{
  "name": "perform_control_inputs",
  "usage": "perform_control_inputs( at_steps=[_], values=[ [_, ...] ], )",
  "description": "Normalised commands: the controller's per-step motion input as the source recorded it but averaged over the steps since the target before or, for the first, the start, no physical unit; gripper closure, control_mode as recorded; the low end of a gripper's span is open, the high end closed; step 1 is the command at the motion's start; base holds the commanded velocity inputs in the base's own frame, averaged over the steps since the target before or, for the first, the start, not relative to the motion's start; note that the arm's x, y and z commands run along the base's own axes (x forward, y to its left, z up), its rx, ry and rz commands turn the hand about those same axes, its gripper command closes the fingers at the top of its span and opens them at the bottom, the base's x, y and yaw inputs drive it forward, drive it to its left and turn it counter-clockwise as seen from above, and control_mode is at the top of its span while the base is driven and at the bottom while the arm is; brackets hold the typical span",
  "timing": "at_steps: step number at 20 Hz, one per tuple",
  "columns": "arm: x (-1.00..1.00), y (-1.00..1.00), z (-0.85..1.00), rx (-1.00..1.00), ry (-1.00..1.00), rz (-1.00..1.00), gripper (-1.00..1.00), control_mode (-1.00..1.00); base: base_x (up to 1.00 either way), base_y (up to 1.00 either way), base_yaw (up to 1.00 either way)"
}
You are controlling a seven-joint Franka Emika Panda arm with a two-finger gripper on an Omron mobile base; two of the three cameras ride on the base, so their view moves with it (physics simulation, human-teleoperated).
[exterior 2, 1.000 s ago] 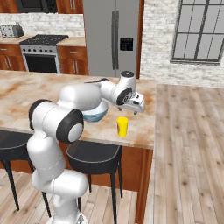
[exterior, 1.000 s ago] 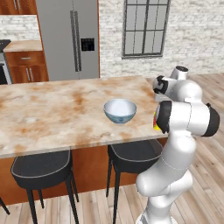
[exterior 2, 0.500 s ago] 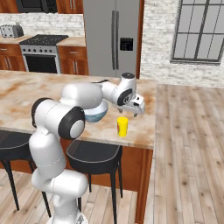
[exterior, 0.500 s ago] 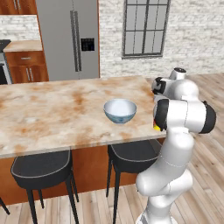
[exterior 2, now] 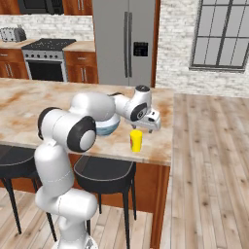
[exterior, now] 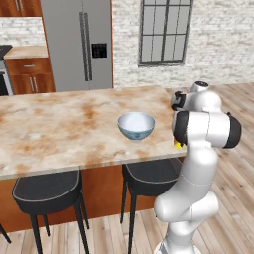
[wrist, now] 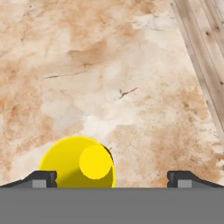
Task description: Place the cup inside the bowl on the dining table and move the bowl to any counter.
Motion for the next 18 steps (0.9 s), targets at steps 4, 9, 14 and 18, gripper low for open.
perform_control_inputs(
  at_steps=[4, 9, 14, 18],
  values=[
    [0.0, 0.0, -0.19, 0.0, 0.0, 0.0, -1.0, -1.0, 0.0, 0.0, 0.0],
    [0.0, 0.0, -0.23, 0.0, 0.01, 0.0, -1.0, -1.0, 0.0, 0.0, 0.0],
    [0.0, 0.0, -0.21, 0.0, 0.02, 0.0, -1.0, -1.0, 0.0, 0.0, 0.0],
    [0.0, 0.0, -0.2, 0.0, 0.02, 0.0, -1.0, -1.0, 0.0, 0.0, 0.0]
  ],
)
